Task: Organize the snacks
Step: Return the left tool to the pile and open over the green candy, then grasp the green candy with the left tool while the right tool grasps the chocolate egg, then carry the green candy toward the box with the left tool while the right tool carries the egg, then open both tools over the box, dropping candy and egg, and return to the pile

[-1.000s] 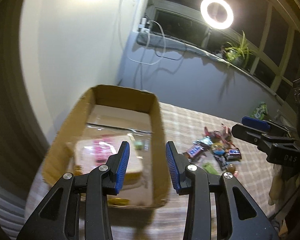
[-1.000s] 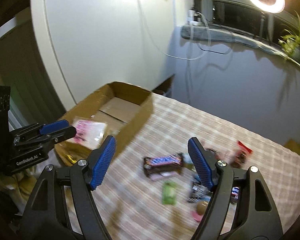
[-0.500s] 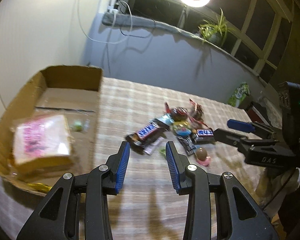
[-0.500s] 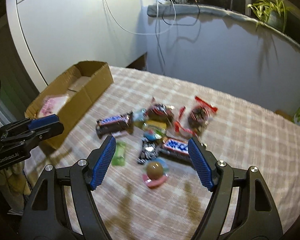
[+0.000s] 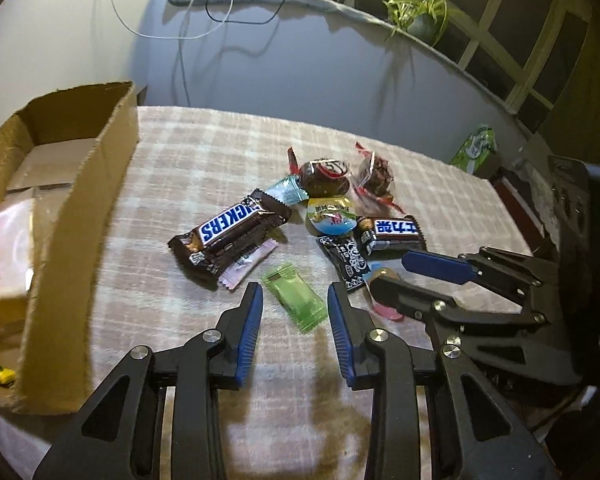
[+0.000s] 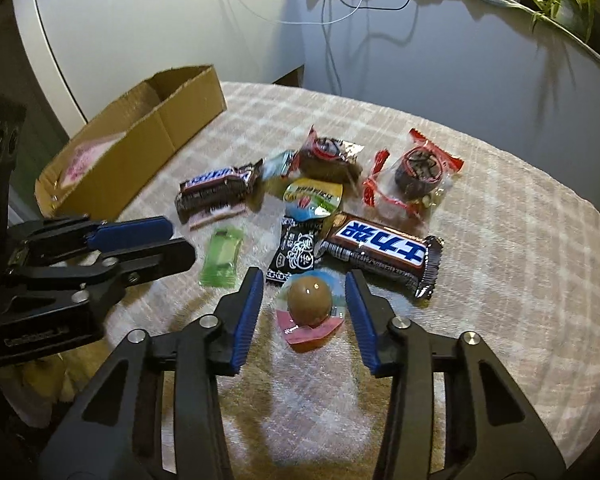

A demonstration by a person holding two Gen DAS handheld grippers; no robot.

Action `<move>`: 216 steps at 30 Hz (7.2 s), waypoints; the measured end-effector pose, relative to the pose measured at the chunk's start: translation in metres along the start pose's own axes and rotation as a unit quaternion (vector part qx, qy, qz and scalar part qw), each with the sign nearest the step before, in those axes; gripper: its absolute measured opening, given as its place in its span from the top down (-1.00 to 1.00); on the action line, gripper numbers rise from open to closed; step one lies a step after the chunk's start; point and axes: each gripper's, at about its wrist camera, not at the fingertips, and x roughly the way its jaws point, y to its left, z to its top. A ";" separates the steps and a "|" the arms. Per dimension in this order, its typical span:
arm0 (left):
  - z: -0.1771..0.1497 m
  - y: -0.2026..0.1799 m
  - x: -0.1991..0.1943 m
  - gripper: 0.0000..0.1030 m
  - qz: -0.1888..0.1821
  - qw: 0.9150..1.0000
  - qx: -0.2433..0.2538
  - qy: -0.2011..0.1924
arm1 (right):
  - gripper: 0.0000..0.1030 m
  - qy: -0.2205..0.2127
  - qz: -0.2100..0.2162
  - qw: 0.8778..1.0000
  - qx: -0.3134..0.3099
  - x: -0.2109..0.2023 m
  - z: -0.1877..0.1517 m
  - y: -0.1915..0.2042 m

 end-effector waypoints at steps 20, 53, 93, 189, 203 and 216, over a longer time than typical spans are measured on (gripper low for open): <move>-0.001 -0.021 0.030 0.46 0.063 0.995 0.065 0.031 | 0.18 0.011 -0.018 0.999 -0.035 0.015 -0.008 0.000; -0.005 -0.024 0.000 0.92 0.046 0.997 0.055 -0.010 | 0.49 -0.026 -0.022 0.999 0.010 -0.024 -0.034 -0.020; -0.012 -0.022 0.000 0.93 0.056 0.996 0.075 -0.014 | 0.52 -0.019 -0.032 0.999 0.009 -0.025 -0.042 -0.019; 0.044 0.095 -0.099 -0.20 0.084 0.988 -0.018 -0.127 | -0.70 -0.083 0.017 0.994 -0.068 -0.031 0.117 0.066; 0.042 0.033 -0.056 -0.20 0.043 0.995 0.028 -0.082 | -0.76 -0.054 -0.018 0.995 -0.078 -0.049 0.063 -0.011; 0.038 0.015 0.004 -0.20 0.050 0.998 0.045 -0.019 | -0.76 0.031 0.015 0.991 -0.127 -0.006 0.039 -0.037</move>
